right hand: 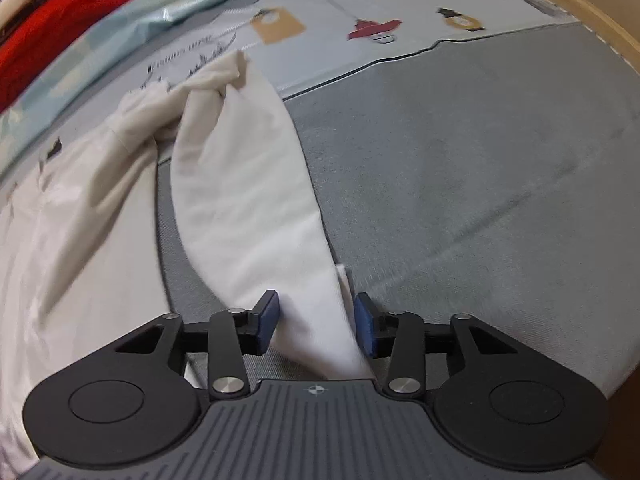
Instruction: Fold small clothes
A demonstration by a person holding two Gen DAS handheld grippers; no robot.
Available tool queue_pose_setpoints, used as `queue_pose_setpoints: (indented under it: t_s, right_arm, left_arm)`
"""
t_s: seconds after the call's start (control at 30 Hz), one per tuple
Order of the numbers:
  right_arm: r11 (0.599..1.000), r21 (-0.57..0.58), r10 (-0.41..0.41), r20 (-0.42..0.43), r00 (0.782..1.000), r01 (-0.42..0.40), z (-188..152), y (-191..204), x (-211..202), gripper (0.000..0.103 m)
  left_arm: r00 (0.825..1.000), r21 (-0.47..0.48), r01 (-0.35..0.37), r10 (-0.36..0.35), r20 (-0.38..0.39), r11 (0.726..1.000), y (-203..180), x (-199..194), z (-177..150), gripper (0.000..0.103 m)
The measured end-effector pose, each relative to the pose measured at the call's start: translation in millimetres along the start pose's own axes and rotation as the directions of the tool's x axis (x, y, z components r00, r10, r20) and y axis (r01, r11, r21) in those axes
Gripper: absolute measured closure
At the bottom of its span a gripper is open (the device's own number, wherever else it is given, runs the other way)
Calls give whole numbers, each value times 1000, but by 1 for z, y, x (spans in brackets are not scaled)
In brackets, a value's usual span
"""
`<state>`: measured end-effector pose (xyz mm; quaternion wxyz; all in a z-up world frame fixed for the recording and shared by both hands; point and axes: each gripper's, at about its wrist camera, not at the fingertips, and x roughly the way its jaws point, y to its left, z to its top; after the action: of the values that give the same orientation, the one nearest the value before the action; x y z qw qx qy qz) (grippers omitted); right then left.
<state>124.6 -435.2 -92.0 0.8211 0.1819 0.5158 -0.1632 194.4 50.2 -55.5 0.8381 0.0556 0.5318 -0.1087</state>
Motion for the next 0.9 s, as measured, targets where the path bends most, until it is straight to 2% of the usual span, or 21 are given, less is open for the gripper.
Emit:
queue_pose_setpoints:
  t_s: [0.03,0.1,0.17,0.2,0.27,0.37,0.47,0.53,0.6,0.63,0.7,0.77,0.9]
  right_arm:
    - [999,-31,-7,-9,1000,6,1,5,5,57]
    - [996,-83,-9,-26,1000,7,4,13,15,66]
    - [991,-133,-21,7,1000,22,10,19,15,89]
    - [990,-136,-20,38,999,25,14,19,12,95]
    - [990,-129,-36,120,992,52,28,16,10,96]
    - [980,-94,-151,239,959,177,51,1,6,96]
    - [960,33,-277,289,917,279,73,-32,3,96]
    - [951,142,-306,283,909,276,84,-62,2,97]
    - [933,191,-349,279,895,305,92,-85,8,97]
    - [925,193,-371,280,885,327,95,-93,11,97]
    - [912,207,-403,293,867,354,106,-111,23,97]
    - [905,221,-419,313,852,364,120,-125,36,97]
    - [895,200,-446,361,819,400,153,-138,64,97]
  left_arm:
    - [1000,10,0,0,7,1000,-4,1,4,86]
    - [1000,30,-4,4,21,1000,-9,1,9,86]
    - [998,22,-35,34,46,999,-13,1,16,86]
    - [997,-20,-63,64,46,998,-15,2,21,86]
    - [996,-58,-72,75,49,996,-27,2,39,86]
    - [981,6,-44,42,190,999,-62,-3,83,86]
    - [952,3,-40,37,303,999,-81,4,115,86]
    - [939,-7,-30,30,342,1000,-85,14,120,86]
    - [961,-34,-37,45,273,999,-88,31,127,86]
    - [967,-46,-15,26,255,999,-87,36,130,86]
    - [967,-26,16,-9,253,1000,-89,44,136,86]
    - [966,6,-14,12,258,1000,-90,52,142,86]
    - [976,-43,-21,30,215,999,-76,67,146,86]
